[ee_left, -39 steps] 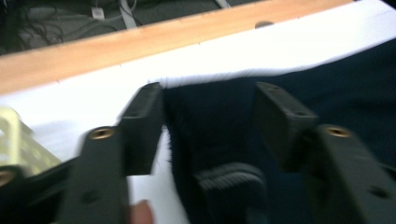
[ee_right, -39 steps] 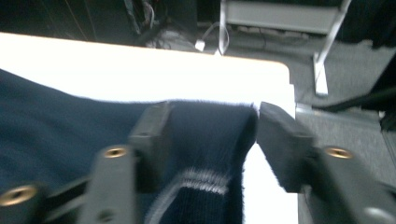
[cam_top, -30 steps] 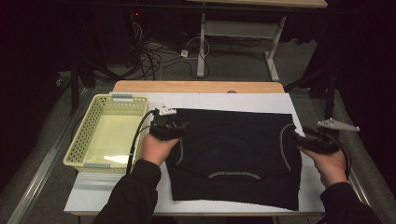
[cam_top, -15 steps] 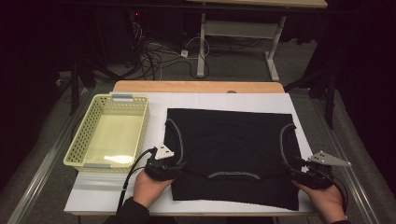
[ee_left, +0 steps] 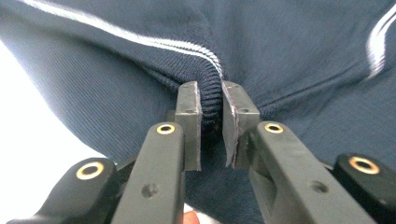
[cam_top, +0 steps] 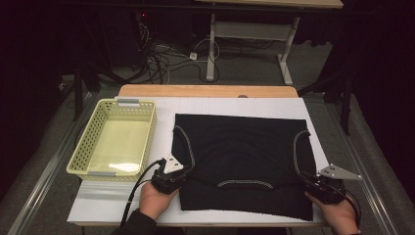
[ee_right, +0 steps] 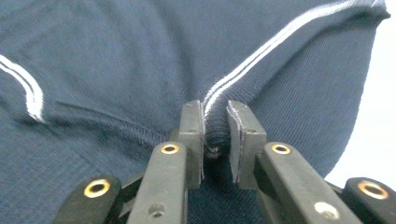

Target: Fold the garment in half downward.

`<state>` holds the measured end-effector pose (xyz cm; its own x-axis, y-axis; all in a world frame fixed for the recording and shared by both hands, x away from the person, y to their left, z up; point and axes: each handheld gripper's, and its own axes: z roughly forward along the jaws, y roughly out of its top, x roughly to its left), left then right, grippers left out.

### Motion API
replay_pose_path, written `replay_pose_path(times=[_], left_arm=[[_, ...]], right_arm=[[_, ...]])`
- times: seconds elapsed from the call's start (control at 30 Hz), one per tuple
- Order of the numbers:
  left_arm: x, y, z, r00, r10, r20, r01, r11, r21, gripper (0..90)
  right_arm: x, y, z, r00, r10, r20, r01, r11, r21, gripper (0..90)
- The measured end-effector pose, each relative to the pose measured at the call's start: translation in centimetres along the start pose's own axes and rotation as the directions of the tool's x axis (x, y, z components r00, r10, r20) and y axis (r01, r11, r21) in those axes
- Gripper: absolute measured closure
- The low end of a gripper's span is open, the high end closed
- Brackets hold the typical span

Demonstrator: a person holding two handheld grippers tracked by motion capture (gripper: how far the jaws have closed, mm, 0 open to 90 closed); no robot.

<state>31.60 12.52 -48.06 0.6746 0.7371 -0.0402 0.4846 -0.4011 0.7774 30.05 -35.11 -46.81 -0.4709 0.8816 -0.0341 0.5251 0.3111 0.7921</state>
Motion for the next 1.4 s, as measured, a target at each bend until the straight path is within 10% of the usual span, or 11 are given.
replay_pose_path(times=[0.3, 0.63, 0.8, 0.93, 1.2, 1.4], left_arm=[[-1.5, -0.1, -3.7, 0.9973, 0.028, 0.069, -0.023, 0.9974, -0.068, 76.6], [-2.2, -3.1, -3.6, 0.9935, 0.008, 0.113, -0.008, 0.9999, 0.006, 74.4], [-2.5, -3.2, -3.6, 0.9966, -0.033, 0.075, 0.033, 0.9995, 0.005, 48.2], [-3.9, -1.7, -4.0, 0.9961, -0.019, 0.086, 0.025, 0.9967, -0.077, 33.5], [-9.0, 0.5, -0.2, 0.9614, 0.071, 0.266, -0.055, 0.9962, -0.067, 42.6], [-10.6, 0.3, 2.4, 0.9611, 0.104, 0.256, -0.113, 0.9934, 0.021, 52.4]], right_arm=[[1.0, 0.2, -4.2, 0.9993, -0.032, 0.021, 0.034, 0.995, -0.092, 78.1], [2.2, -3.5, -5.0, 1.0000, 0.004, 0.003, -0.003, 0.998, -0.064, 76.1], [2.5, -3.9, -4.8, 0.9996, 0.030, 0.000, -0.030, 0.998, -0.061, 48.2], [3.8, -2.5, -6.2, 0.9999, 0.007, -0.011, -0.009, 0.990, -0.141, 46.1], [9.0, -1.4, -3.2, 0.9872, -0.085, -0.135, 0.071, 0.992, -0.107, 55.7], [10.6, -1.6, -1.2, 0.9816, -0.107, -0.158, 0.102, 0.994, -0.039, 51.2]])
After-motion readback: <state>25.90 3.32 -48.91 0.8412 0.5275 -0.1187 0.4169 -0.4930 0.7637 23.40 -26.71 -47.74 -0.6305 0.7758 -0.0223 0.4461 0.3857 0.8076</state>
